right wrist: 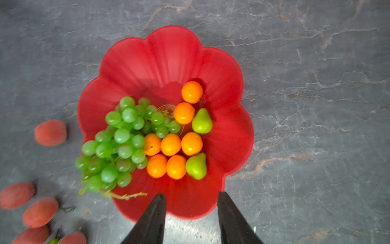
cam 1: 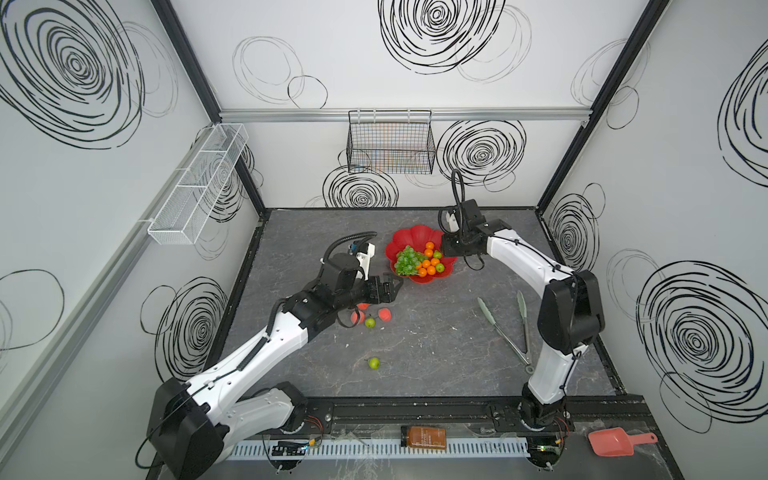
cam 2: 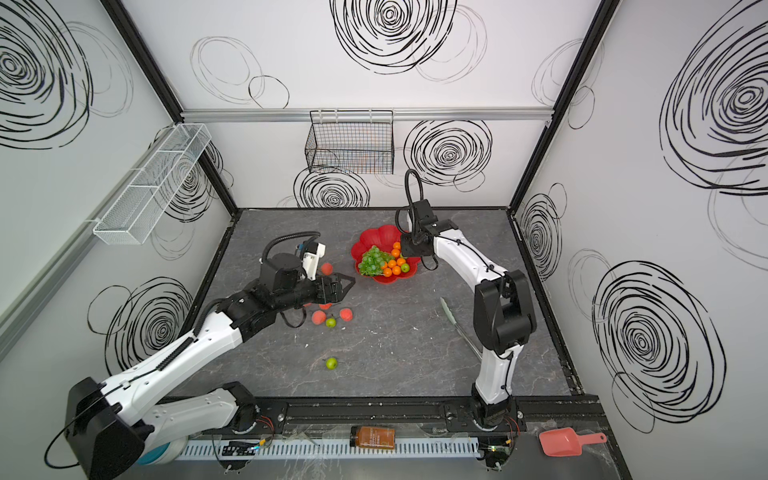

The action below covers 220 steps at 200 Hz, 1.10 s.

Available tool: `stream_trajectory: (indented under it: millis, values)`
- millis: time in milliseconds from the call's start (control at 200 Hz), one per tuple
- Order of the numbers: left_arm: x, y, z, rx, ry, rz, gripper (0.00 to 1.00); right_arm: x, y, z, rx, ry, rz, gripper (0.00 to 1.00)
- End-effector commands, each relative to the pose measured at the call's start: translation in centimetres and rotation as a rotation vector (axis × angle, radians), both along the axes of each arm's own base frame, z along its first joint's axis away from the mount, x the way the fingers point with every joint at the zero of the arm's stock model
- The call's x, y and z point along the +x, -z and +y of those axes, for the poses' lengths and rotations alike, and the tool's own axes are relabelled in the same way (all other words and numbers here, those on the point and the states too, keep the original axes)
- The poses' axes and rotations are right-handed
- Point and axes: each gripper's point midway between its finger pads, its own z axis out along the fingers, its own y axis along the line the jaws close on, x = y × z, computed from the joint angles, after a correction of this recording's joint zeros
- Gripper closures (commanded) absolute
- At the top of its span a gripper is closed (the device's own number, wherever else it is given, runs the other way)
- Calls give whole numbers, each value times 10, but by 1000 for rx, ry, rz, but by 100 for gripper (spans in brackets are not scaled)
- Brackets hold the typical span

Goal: Place and organize the fake fruits in the fruit bowl
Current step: 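Withdraw the open right gripper from the bowl, then move the right gripper toward a green pear near the table edge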

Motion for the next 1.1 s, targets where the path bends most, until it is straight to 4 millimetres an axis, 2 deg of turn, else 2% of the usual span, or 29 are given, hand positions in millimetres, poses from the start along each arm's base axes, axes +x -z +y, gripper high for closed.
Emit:
stream_trajectory:
  millis: [0,130,320,600,906,1096]
  values:
    - [-17,18,31,85,-59,45,4,-24,-6,16,16,-33,-28,54]
    - [-35,24,50,109,-85,79,4,-52,-7,38,30,-85,-44,53]
    - [-55,34,61,110,-99,130,4,-89,-4,65,71,-143,-44,53]
    - [-75,45,78,123,-134,178,4,-154,0,119,149,-277,-46,53]
    - [-91,49,95,103,-188,217,4,-218,29,163,191,-411,33,52]
    - [-98,61,101,75,-206,267,4,-253,46,191,187,-509,81,50]
